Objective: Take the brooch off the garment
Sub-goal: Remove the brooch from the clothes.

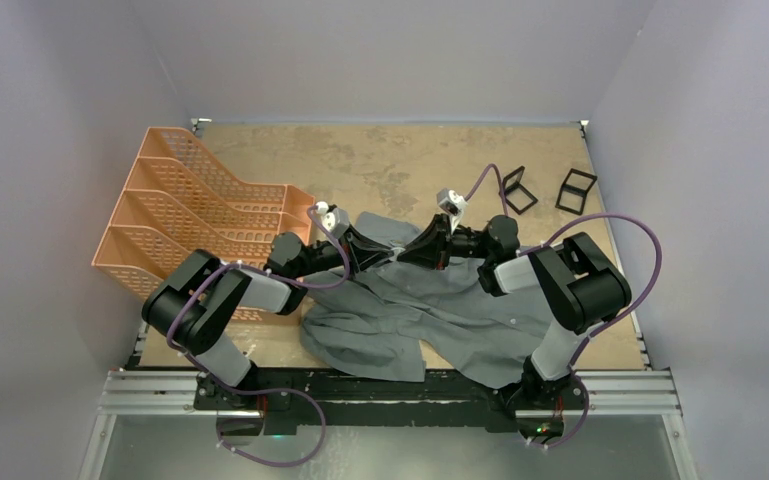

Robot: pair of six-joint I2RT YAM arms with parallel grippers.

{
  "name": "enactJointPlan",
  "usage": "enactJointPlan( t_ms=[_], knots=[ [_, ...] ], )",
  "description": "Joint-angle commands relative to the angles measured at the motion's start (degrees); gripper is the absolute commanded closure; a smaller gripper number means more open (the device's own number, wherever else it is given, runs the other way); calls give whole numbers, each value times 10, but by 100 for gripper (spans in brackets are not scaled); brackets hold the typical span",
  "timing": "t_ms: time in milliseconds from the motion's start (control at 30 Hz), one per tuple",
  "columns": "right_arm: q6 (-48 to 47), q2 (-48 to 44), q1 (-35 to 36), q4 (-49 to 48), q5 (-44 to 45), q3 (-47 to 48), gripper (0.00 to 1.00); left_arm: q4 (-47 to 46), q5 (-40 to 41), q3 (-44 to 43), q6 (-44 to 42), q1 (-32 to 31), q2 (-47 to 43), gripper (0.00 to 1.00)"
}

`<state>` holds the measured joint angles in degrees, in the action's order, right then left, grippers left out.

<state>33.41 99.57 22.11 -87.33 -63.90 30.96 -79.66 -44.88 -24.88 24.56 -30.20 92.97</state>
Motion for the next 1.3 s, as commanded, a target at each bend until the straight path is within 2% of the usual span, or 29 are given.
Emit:
enactJointPlan(
  t_ms=[0, 233, 367, 567, 1267],
  knots=[
    [-7, -14, 3, -290, 0, 14, 89, -23, -4, 4, -5, -5, -20, 100],
    [-5, -16, 3, -290, -4, 15, 94, -23, -21, -5, 0, -5, -9, 100],
    [3, -9, 6, -290, -1, 21, 100, -15, -28, -12, -6, -17, -9, 100],
    [14, 2, 7, -290, 9, 28, 100, 27, -30, -20, -31, -29, -24, 100],
    [34, 28, 7, -287, 28, 47, 100, 71, -48, -43, -51, -60, -37, 100]
  ],
)
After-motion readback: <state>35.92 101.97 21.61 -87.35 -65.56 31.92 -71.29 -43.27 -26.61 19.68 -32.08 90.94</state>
